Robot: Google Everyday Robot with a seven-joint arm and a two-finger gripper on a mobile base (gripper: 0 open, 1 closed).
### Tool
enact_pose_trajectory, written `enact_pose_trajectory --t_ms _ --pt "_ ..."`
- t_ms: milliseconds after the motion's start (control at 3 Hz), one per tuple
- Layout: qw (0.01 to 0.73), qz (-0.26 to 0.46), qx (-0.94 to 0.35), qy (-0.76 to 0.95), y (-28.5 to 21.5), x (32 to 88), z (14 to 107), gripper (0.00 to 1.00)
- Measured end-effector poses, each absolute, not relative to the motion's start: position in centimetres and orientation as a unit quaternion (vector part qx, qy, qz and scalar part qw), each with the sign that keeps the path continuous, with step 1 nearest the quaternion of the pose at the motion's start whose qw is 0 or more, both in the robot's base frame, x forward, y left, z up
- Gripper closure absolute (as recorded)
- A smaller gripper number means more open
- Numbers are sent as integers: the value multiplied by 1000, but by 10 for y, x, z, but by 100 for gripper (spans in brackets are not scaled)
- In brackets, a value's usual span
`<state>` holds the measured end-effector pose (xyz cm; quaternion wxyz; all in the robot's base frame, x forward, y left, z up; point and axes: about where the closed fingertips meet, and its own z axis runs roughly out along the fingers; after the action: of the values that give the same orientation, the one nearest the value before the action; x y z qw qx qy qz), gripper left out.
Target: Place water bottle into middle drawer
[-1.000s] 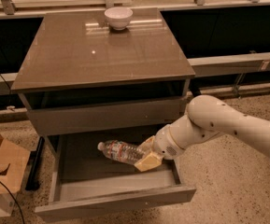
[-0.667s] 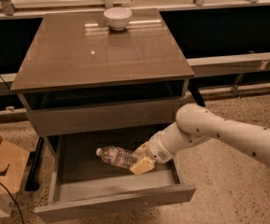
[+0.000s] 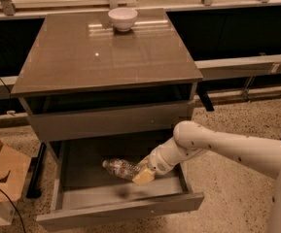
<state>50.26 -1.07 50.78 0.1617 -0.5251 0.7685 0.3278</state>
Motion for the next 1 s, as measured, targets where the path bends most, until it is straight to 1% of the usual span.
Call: enact_pose_trajectory --t_ms 333,667,1000 --pt "152 320 -505 787 -15 513 469 63" --pt "144 309 -472 813 -22 523 426 30" --pt "143 304 -452 826 -25 526 409 7"
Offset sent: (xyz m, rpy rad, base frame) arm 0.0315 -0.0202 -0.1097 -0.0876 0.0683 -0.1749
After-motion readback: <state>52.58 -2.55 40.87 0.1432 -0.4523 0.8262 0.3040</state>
